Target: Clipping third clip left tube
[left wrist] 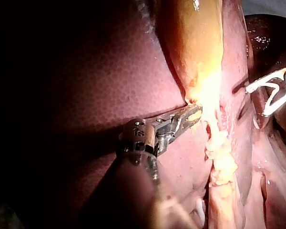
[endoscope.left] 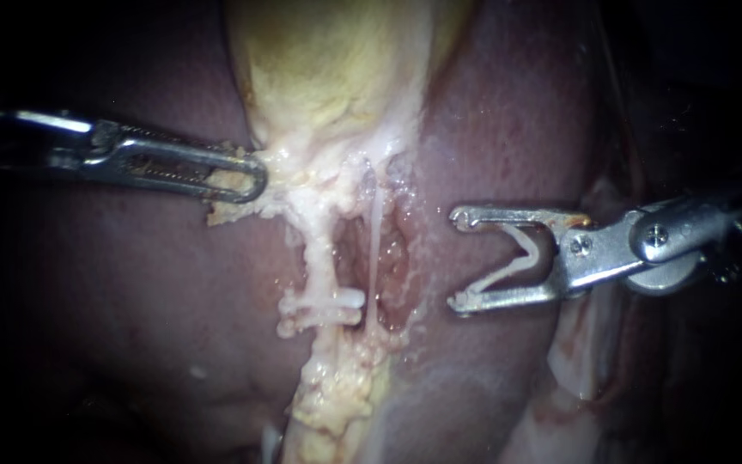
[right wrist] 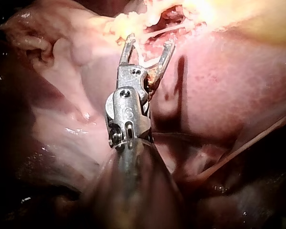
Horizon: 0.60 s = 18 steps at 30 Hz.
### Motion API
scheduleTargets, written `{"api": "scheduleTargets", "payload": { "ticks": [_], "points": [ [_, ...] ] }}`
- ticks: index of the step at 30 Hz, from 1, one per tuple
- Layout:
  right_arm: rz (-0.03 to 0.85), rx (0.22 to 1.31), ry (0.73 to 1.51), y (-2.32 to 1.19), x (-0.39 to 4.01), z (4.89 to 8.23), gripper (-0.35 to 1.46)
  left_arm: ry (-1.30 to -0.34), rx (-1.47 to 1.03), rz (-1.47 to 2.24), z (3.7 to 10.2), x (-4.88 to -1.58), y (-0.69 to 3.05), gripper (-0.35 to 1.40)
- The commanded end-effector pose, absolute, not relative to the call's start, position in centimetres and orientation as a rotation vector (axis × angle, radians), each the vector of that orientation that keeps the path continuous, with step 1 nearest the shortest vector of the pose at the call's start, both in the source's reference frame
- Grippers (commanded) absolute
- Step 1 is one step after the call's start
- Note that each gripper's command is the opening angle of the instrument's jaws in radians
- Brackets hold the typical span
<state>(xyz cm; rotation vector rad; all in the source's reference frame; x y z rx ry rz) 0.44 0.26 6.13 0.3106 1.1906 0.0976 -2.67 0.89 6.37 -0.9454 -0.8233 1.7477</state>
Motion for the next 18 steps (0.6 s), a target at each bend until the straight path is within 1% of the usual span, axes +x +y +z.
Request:
{"api": "scheduleTargets", "payload": {
  "ticks": [1,4,7,11,14,18],
  "points": [
    [0.096,0.313,1.192,0.26,0.44,6.13,0.5,-0.828,-0.945,1.747,6.33,-2.65,0.91,-0.35],
    [0.096,0.313,1.192,0.26,0.44,6.13,0.5,-0.842,-0.946,1.742,6.19,-2.58,0.98,-0.35],
    [0.095,0.314,1.19,0.26,0.44,6.13,0.5,-0.845,-0.991,1.694,5.9,-2.47,1.16,-0.35],
    [0.092,0.32,1.196,0.26,0.45,6.13,0.5,-0.809,-1.047,1.681,5.51,-2.33,1.35,-0.35],
    [0.086,0.33,1.205,0.26,0.48,6.12,0.5,-0.806,-1.05,1.68,5.42,-2.29,1.36,-0.35],
    [0.071,0.356,1.22,0.26,0.6,6.11,0.5,-0.798,-1.052,1.683,5.51,-2.32,1.3,-0.35]
  ]
}}
